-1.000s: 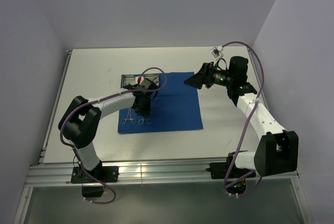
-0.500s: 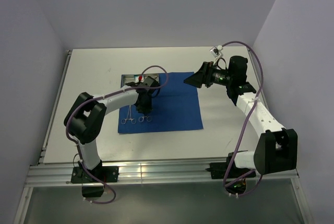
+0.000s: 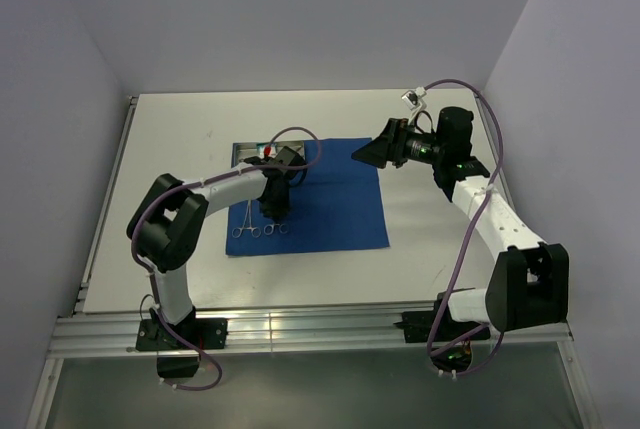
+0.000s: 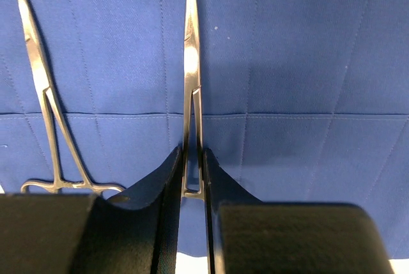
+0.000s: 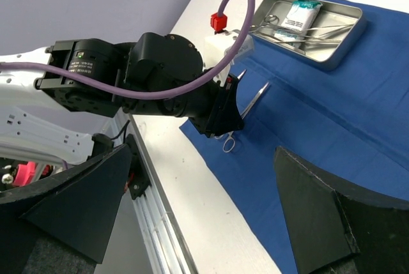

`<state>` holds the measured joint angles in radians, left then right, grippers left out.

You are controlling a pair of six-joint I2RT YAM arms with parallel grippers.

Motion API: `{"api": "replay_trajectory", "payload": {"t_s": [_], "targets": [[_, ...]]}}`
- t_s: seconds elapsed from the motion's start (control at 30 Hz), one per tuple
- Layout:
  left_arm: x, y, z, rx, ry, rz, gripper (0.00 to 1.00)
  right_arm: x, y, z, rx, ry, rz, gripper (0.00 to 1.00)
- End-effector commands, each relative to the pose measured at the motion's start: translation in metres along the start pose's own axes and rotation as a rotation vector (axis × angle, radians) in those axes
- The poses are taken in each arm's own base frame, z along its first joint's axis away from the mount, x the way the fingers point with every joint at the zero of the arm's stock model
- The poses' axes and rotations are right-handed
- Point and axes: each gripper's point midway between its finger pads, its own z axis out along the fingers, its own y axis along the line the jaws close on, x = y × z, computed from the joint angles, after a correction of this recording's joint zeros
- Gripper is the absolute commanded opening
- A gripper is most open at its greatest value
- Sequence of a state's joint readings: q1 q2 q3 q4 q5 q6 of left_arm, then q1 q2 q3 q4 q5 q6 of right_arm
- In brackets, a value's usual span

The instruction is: Open and lay out the surgical kit

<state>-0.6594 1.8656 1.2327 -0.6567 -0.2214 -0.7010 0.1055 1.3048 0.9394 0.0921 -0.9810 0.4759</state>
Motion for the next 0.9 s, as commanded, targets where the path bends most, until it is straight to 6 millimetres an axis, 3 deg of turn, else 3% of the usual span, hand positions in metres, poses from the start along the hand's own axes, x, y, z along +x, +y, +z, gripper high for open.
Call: {"api": "replay_trajectory", "payload": {"t_s": [0.0,0.7,0.87], "targets": [[-0.012,0.004,-0.004,-0.02,-0.036,-0.03,0.08,-0.009,0.004,0.0,-0.027,-0.022,-0.036,1.0],[0.0,0.012,0.003,-0.027,-0.001,-0.028,0.17,-0.01,0.003,0.002,-0.03,-0.022,-0.025,1.0],[0.005,0.011,0.006,-0.021,0.016,-0.026,0.25,-0.01,0.002,0.002,-0.03,-0.024,-0.026,1.0]]}}
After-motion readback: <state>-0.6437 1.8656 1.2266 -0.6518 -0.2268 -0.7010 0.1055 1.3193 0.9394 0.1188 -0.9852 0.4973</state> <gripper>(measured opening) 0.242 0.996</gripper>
